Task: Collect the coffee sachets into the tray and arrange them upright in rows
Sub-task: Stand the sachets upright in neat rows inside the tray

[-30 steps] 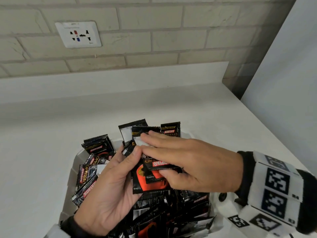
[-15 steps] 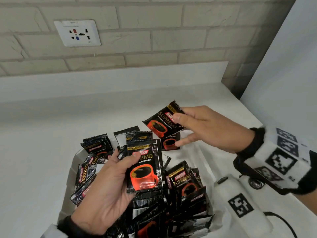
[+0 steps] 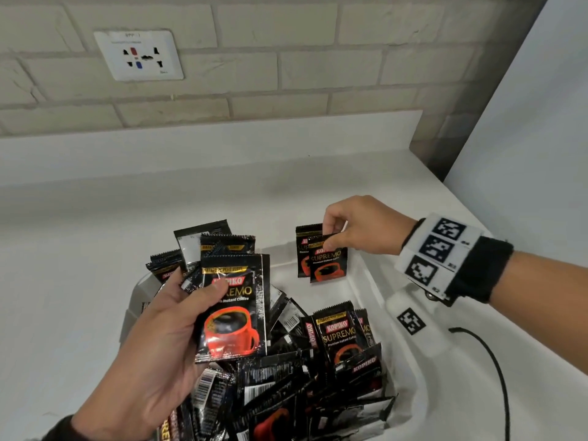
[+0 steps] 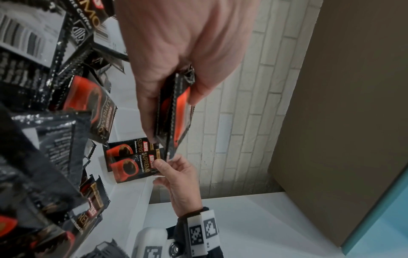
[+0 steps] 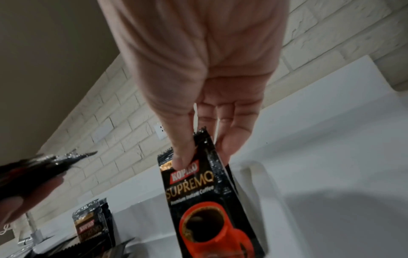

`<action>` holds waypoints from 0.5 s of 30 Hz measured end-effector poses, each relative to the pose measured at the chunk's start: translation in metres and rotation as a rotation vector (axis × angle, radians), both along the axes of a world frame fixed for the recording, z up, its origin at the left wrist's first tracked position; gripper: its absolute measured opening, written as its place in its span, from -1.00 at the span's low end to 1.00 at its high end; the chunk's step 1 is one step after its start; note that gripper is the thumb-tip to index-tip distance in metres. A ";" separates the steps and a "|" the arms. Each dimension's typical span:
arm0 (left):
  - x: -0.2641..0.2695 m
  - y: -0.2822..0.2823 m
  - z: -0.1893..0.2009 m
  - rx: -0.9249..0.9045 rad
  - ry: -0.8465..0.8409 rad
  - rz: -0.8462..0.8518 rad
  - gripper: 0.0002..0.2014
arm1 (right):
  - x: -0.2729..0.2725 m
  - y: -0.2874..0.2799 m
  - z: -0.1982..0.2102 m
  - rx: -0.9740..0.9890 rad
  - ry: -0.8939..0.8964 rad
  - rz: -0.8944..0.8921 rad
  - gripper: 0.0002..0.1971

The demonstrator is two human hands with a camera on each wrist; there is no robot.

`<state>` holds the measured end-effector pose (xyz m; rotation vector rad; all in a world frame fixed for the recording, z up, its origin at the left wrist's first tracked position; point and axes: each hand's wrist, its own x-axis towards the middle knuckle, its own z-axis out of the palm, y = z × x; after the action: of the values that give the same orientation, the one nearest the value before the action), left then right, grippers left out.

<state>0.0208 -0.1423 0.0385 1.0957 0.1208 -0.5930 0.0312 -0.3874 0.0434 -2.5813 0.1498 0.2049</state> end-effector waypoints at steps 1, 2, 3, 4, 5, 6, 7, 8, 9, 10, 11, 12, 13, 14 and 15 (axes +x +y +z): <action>0.000 0.000 0.001 0.001 -0.001 0.010 -0.35 | 0.003 0.001 -0.002 -0.002 0.000 0.003 -0.76; -0.001 0.000 0.001 0.007 0.001 0.016 -0.38 | 0.006 0.001 -0.004 -0.003 0.002 0.003 -0.75; -0.002 -0.001 0.002 0.008 0.006 0.022 -0.36 | 0.008 0.002 -0.006 -0.007 0.005 0.002 -0.75; -0.001 0.000 0.001 0.015 0.002 0.020 -0.27 | 0.010 0.002 -0.008 -0.018 0.007 0.005 -0.75; -0.001 0.002 -0.001 0.013 0.001 0.018 -0.21 | 0.012 0.002 -0.009 -0.036 0.008 0.011 -0.74; -0.001 0.002 -0.001 0.016 -0.002 0.012 -0.13 | 0.013 0.003 -0.010 -0.062 0.012 0.017 -0.74; 0.000 0.004 -0.002 0.016 0.011 0.008 -0.01 | 0.014 0.003 -0.011 -0.091 0.016 0.020 -0.73; 0.001 0.005 -0.002 0.038 0.026 0.000 0.08 | 0.015 0.002 -0.012 -0.116 0.019 0.016 -0.73; 0.002 0.005 -0.004 0.034 0.039 0.006 0.06 | 0.016 0.002 -0.013 -0.136 0.018 0.008 -0.75; 0.002 0.006 -0.005 0.034 0.034 0.012 -0.01 | 0.016 0.001 -0.013 -0.152 0.012 -0.003 -0.77; 0.003 0.006 -0.004 0.017 0.032 0.018 -0.09 | 0.017 0.000 -0.014 -0.168 0.001 -0.015 -0.80; 0.003 0.004 -0.004 0.024 0.021 0.013 -0.16 | 0.018 0.000 -0.014 -0.181 -0.012 -0.026 -0.81; 0.003 0.003 -0.004 0.020 0.015 0.013 -0.23 | 0.019 -0.001 -0.015 -0.190 -0.022 -0.033 -0.82; 0.002 0.002 -0.004 0.030 0.004 0.011 -0.27 | 0.020 -0.001 -0.015 -0.196 -0.028 -0.037 -0.82; 0.001 0.000 -0.003 0.021 0.003 0.008 -0.27 | 0.020 -0.002 -0.016 -0.198 -0.032 -0.042 -0.81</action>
<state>0.0215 -0.1419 0.0353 1.1139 0.1339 -0.5870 0.0513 -0.3898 0.0277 -2.7736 0.2231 0.1390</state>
